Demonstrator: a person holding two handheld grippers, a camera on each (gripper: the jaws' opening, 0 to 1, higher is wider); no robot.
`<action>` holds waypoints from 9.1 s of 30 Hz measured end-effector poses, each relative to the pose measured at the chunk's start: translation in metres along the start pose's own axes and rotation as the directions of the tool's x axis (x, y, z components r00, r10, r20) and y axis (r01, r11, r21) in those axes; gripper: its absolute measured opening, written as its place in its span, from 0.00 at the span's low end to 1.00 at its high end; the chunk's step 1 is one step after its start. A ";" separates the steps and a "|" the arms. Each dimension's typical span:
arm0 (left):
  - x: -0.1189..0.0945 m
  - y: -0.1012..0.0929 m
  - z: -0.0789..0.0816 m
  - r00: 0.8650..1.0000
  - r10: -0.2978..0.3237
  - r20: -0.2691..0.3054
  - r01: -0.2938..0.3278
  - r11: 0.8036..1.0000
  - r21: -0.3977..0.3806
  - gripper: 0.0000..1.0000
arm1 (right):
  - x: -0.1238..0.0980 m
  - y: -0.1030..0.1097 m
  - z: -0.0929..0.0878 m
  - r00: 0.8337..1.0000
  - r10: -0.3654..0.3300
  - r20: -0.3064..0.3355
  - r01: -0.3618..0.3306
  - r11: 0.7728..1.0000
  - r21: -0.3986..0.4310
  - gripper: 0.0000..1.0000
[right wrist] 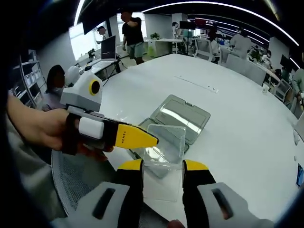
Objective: Insert the divider into the dual guide fixture by aligning both edges with the guide slots and pushing it downward to the bottom, including one-sided entry, uneven engagement, binding, and posture correction.
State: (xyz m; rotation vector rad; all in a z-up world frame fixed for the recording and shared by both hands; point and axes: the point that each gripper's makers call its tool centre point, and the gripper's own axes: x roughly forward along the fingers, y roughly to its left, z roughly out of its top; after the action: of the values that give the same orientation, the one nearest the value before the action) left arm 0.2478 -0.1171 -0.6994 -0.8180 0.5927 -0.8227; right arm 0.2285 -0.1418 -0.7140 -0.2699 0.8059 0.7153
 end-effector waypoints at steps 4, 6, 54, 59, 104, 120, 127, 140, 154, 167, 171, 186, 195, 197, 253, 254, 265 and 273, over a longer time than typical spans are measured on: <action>-0.002 0.002 0.001 1.000 0.000 0.012 0.000 1.000 -0.022 0.00 | 0.000 0.002 0.001 1.000 0.003 0.002 -0.003 1.000 0.002 0.27; -0.002 0.002 0.001 1.000 -0.002 0.016 0.003 1.000 -0.027 0.00 | 0.000 0.002 0.002 1.000 0.004 0.004 -0.004 1.000 0.000 0.27; -0.007 -0.007 0.005 0.989 -0.138 -0.050 0.136 0.990 -0.042 0.00 | -0.013 0.004 0.010 0.968 0.244 0.059 -0.250 0.959 0.132 0.33; -0.008 -0.009 0.001 0.983 -0.162 -0.082 0.160 0.987 -0.027 0.00 | -0.016 0.007 0.010 0.949 0.308 0.061 -0.314 0.941 0.128 0.33; -0.023 -0.043 0.005 0.919 -0.370 -0.137 0.368 0.929 -0.041 0.00 | -0.035 0.045 0.010 0.642 0.737 0.212 -0.758 0.567 0.322 0.17; -0.022 -0.045 0.005 0.914 -0.380 -0.140 0.378 0.925 -0.046 0.00 | -0.037 0.046 0.010 0.615 0.752 0.239 -0.774 0.518 0.364 0.04; -0.023 -0.043 0.007 0.914 -0.382 -0.134 0.378 0.924 -0.056 0.00 | -0.039 0.047 0.013 0.602 0.757 0.253 -0.786 0.506 0.355 0.01; -0.027 -0.040 0.008 0.924 -0.352 -0.147 0.347 0.936 -0.058 0.06 | -0.038 0.044 0.016 0.626 0.742 0.239 -0.767 0.529 0.364 0.00; -0.034 -0.019 0.006 0.966 -0.193 -0.174 0.215 0.969 0.121 0.11 | -0.029 0.031 0.017 0.710 0.680 0.182 -0.676 0.587 0.446 0.00; -0.052 0.010 0.002 0.979 0.041 -0.201 0.042 0.918 0.393 0.15 | -0.001 0.019 0.011 0.824 0.565 0.052 -0.485 0.654 0.580 0.00; -0.061 0.016 0.002 0.977 0.089 -0.195 0.006 0.898 0.440 0.15 | 0.014 0.016 0.007 0.862 0.507 -0.015 -0.393 0.687 0.612 0.00; -0.090 0.037 0.001 0.964 0.207 -0.167 -0.097 0.858 0.504 0.16 | 0.054 0.006 -0.005 0.916 0.316 -0.248 -0.107 0.787 0.608 0.00; -0.092 0.043 -0.003 0.953 0.248 -0.172 -0.118 0.831 0.543 0.16 | 0.070 -0.001 -0.007 0.918 0.197 -0.344 0.047 0.808 0.587 0.00; -0.092 0.043 -0.003 0.953 0.248 -0.173 -0.117 0.831 0.544 0.16 | 0.074 -0.002 -0.008 0.914 0.184 -0.361 0.059 0.821 0.567 0.00; -0.115 0.073 -0.009 0.903 0.416 -0.109 -0.262 0.735 0.626 0.54 | 0.106 0.008 -0.022 0.822 0.112 -0.558 0.290 0.760 0.581 0.00; -0.115 0.074 -0.009 0.903 0.416 -0.108 -0.264 0.735 0.624 0.54 | 0.106 0.008 -0.022 0.821 0.111 -0.560 0.293 0.760 0.580 0.00; -0.119 0.080 -0.010 0.900 0.423 -0.106 -0.277 0.744 0.608 0.54 | 0.113 0.001 -0.027 0.810 0.101 -0.577 0.317 0.753 0.577 0.00; -0.120 0.082 -0.010 0.899 0.425 -0.108 -0.282 0.748 0.601 0.53 | 0.118 0.004 -0.029 0.809 0.109 -0.578 0.313 0.752 0.580 0.00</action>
State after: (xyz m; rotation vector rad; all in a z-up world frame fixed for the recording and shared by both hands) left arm 0.2066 0.0118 -0.7545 -0.0344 0.6414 -0.6878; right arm 0.2654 -0.0958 -0.8204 0.1258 1.5757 0.1782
